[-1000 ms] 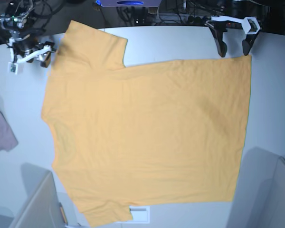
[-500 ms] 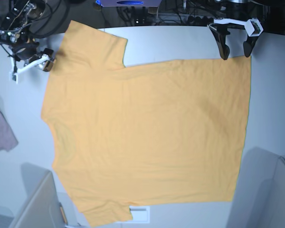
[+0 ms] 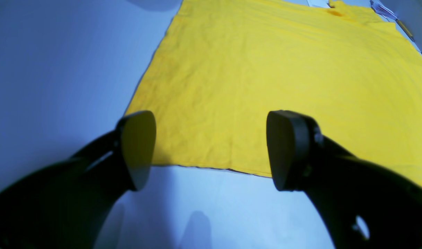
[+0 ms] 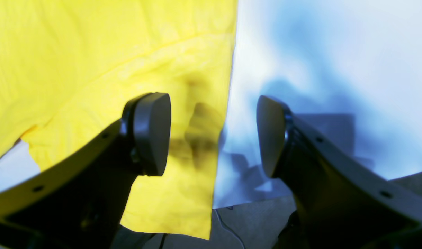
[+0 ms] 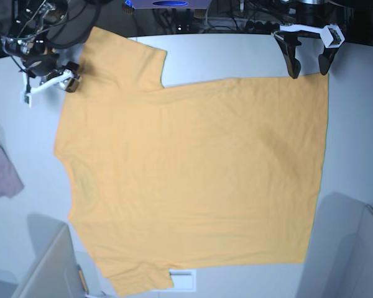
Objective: Fold the T-shirt properly
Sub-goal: 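Lower the right gripper onto the shoulder edge and close it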
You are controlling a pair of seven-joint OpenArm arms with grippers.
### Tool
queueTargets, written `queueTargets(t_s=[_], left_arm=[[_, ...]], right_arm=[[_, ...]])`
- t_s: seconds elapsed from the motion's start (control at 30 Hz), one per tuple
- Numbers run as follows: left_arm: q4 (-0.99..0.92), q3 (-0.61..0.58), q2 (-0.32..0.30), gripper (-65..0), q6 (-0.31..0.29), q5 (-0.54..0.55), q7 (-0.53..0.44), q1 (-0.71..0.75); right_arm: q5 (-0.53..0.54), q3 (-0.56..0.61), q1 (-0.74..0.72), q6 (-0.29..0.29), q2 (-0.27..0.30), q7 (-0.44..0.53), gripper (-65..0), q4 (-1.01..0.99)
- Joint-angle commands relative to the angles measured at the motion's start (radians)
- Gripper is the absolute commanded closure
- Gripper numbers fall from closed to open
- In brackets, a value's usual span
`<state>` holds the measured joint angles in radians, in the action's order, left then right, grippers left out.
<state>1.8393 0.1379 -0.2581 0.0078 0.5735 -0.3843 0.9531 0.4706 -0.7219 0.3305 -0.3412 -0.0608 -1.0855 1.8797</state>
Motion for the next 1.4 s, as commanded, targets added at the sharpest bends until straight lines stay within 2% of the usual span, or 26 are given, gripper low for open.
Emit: queueTargets(t_s=[0.0,1.37], left_arm=[[0.018,0.004,-0.007,-48.5,-0.002,-0.005,-0.028,0.014],[0.021,-0.005,0.000,-48.5,-0.002,-0.005,-0.028,0.016]], right_arm=[[0.014,-0.003,0.000,-0.008,0.006,0.014,-36.0,0.016],[0.014,-0.011,0.019,-0.008,0.005,0.015,-35.7,0.016]])
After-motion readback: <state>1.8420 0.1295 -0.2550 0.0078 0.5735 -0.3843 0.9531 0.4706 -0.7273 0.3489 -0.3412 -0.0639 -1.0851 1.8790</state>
